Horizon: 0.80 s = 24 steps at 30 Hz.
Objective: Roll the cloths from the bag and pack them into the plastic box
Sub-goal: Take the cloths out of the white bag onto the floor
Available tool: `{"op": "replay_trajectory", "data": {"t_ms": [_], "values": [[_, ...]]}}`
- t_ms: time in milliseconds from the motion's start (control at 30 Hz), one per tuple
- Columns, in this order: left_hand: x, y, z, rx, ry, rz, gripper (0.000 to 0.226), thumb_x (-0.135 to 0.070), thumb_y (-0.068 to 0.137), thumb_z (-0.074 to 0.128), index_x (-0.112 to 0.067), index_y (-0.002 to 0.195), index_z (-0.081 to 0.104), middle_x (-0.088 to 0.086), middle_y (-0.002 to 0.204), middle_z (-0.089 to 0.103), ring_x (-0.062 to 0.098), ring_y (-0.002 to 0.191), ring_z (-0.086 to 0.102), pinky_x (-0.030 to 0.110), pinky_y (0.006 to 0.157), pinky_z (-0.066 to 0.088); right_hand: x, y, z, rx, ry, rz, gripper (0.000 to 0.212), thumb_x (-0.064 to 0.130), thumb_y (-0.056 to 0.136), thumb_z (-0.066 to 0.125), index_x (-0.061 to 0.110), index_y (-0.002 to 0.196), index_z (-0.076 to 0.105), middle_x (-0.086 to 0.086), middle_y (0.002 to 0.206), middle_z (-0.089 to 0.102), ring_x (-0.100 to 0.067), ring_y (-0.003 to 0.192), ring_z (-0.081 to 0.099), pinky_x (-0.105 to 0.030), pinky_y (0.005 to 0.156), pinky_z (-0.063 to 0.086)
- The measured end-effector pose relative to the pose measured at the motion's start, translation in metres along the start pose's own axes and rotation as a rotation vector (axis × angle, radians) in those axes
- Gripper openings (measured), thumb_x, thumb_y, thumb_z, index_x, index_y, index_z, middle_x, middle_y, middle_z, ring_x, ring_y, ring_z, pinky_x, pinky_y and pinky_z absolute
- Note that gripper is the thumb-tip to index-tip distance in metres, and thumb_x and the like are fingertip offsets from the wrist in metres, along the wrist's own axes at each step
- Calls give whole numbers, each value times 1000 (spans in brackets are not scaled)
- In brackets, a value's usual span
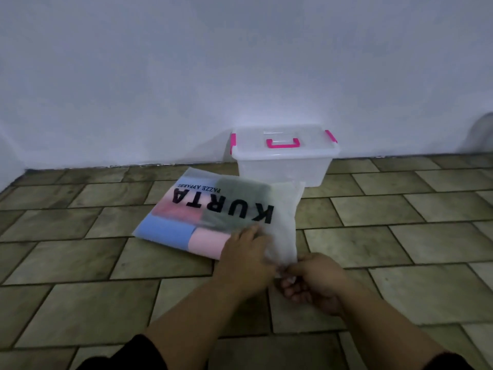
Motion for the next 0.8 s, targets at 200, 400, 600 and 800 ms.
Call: {"op": "replay_trajectory", "data": {"t_ms": [200, 400, 600, 800], "values": [[-14, -26, 15, -133, 114, 312, 28, -50, 77, 52, -34, 99, 58, -12, 118, 56, 9, 115, 48, 46, 106, 34, -12, -11, -19, 14, 138, 62, 12, 12, 89, 61, 1, 88, 66, -15, 72, 69, -19, 55, 63, -27, 49, 51], [-19, 0, 3, -272, 164, 473, 21, -37, 89, 51, -23, 77, 61, -6, 82, 60, 14, 77, 57, 40, 98, 42, 16, -12, -18, -102, -123, -130, 24, 21, 88, 64, 7, 69, 66, -6, 55, 59, -14, 47, 50, -26, 46, 40], [-15, 5, 6, -230, 113, 579, 19, -25, 86, 50, -22, 70, 60, -5, 72, 53, 13, 70, 49, 40, 90, 45, 5, -10, -15, -105, -125, -65, 29, 23, 91, 60, 13, 64, 65, -4, 55, 56, -13, 45, 49, -23, 43, 39], [-13, 7, 10, -185, 134, 618, 17, -24, 79, 56, -22, 63, 59, -5, 68, 52, 13, 67, 48, 33, 82, 42, 43, 40, -39, -273, -183, -46, 29, 25, 91, 59, 8, 68, 59, -2, 47, 51, -14, 43, 42, -25, 42, 36]]}}
Point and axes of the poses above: each hand's wrist, its own y-axis towards the middle knuckle, its own z-axis out of the palm, x = y × z, the point moved 2 cm from there along y, towards the middle knuckle
